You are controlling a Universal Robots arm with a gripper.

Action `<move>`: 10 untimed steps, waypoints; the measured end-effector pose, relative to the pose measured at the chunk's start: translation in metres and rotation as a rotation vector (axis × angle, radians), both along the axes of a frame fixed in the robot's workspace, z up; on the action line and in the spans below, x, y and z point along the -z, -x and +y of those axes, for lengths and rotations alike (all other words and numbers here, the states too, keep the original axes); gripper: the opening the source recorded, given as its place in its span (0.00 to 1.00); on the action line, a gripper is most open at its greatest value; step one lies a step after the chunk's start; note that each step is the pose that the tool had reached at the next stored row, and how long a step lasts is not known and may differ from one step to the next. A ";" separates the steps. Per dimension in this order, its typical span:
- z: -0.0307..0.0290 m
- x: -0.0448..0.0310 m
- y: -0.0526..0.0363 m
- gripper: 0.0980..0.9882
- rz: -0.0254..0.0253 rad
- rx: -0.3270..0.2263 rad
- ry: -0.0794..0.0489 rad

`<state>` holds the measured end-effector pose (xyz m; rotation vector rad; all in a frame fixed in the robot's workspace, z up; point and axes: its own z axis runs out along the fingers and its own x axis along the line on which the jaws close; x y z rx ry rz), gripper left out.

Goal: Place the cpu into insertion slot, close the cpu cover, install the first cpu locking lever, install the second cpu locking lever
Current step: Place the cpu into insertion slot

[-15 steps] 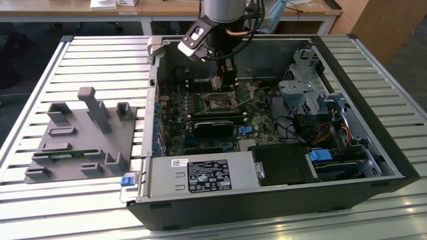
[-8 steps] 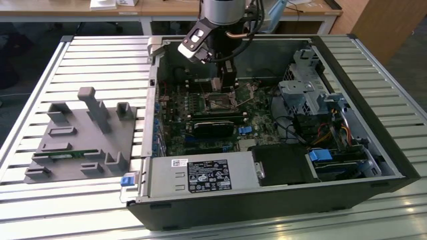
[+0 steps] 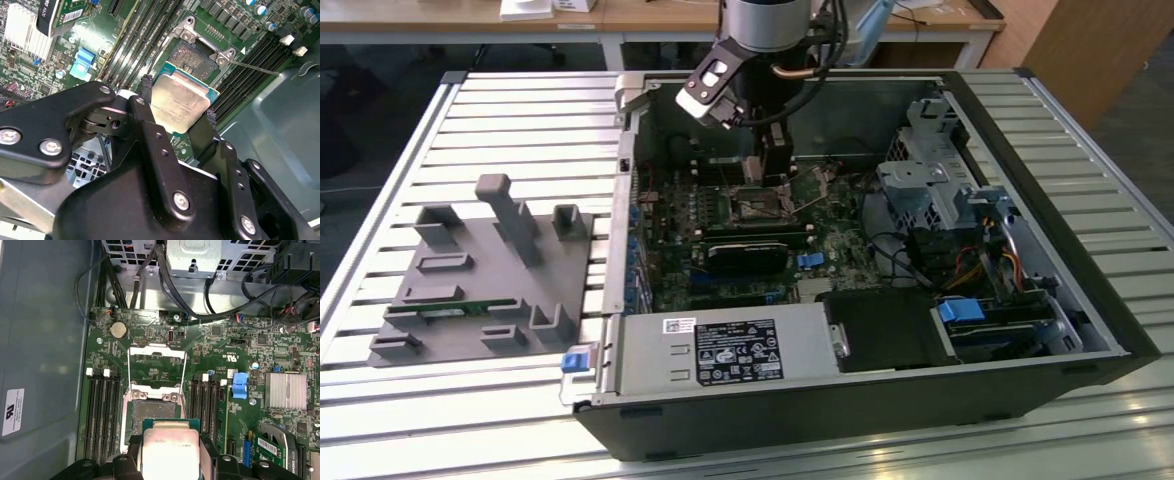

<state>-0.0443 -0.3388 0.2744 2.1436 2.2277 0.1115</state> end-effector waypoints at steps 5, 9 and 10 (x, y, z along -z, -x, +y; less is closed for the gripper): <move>0.0000 0.0012 0.0000 0.50 0.0000 0.000 0.000; 0.0000 0.0026 0.0000 0.50 -0.0001 0.000 0.000; 0.0000 0.0029 0.0000 0.50 0.0000 0.000 0.000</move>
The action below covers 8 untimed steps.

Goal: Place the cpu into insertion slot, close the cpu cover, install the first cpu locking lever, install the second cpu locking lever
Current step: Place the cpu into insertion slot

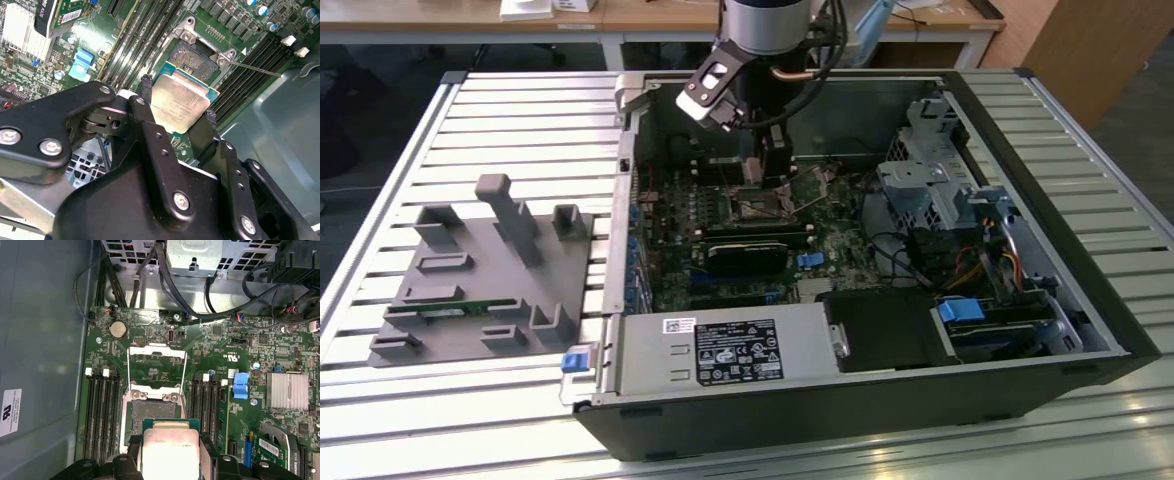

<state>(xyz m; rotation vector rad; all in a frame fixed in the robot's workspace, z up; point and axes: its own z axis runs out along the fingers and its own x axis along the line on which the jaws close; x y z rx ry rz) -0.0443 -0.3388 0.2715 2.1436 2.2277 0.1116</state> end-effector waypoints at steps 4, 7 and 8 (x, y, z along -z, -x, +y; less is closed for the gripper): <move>0.0000 0.0018 0.0000 0.50 0.0000 0.000 0.000; 0.0000 0.0032 0.0000 0.50 0.0000 0.000 0.000; 0.0000 0.0037 0.0000 0.50 0.0000 0.000 0.000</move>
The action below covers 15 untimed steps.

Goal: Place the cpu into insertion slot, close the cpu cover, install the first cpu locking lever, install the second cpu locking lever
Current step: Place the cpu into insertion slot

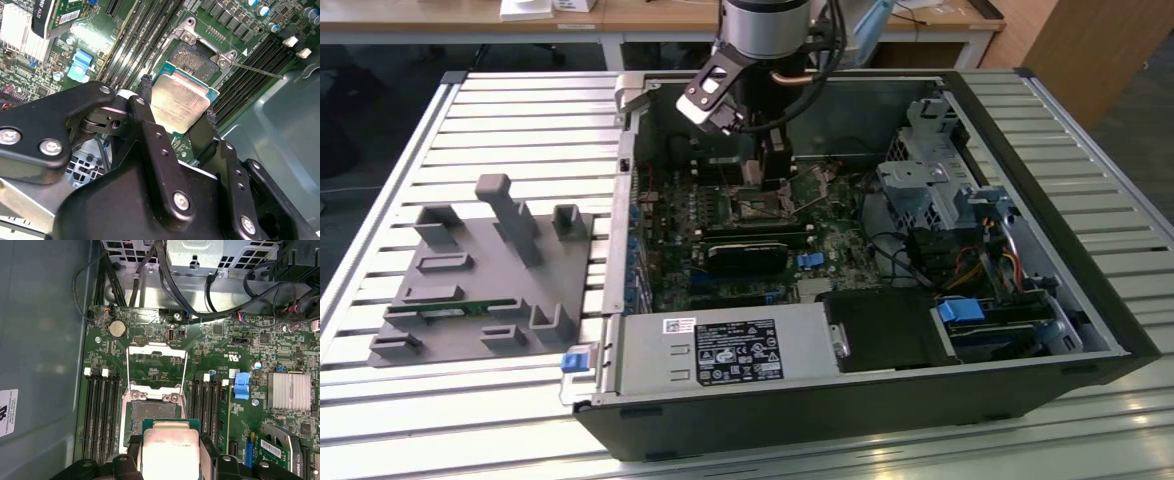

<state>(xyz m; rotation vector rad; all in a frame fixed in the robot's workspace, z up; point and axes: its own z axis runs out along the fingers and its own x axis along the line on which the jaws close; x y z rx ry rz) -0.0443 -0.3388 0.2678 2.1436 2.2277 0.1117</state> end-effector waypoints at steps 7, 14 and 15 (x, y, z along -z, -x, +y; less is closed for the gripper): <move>0.0000 0.0055 0.0000 0.50 0.0000 0.000 0.019; 0.0014 0.0166 -0.0002 0.50 0.0000 0.000 0.025; 0.0019 0.0174 -0.0002 0.50 0.0000 0.000 0.025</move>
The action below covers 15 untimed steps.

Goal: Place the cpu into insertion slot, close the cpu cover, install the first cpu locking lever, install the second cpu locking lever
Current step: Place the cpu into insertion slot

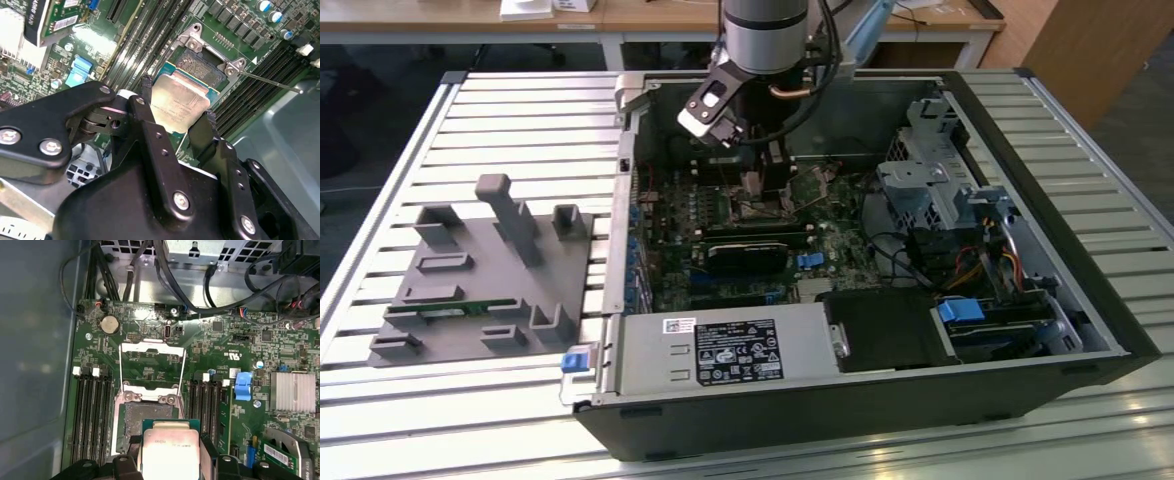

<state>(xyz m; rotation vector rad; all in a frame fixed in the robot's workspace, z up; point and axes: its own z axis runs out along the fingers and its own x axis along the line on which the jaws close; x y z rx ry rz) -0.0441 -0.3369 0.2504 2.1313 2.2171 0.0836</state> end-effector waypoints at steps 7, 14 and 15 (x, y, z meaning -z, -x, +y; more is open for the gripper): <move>0.0036 0.0038 -0.0002 0.50 -0.0001 0.000 -0.001; 0.0091 0.0083 -0.0009 0.50 0.0000 0.000 -0.001; 0.0102 0.0092 -0.0011 0.50 0.0000 0.000 -0.001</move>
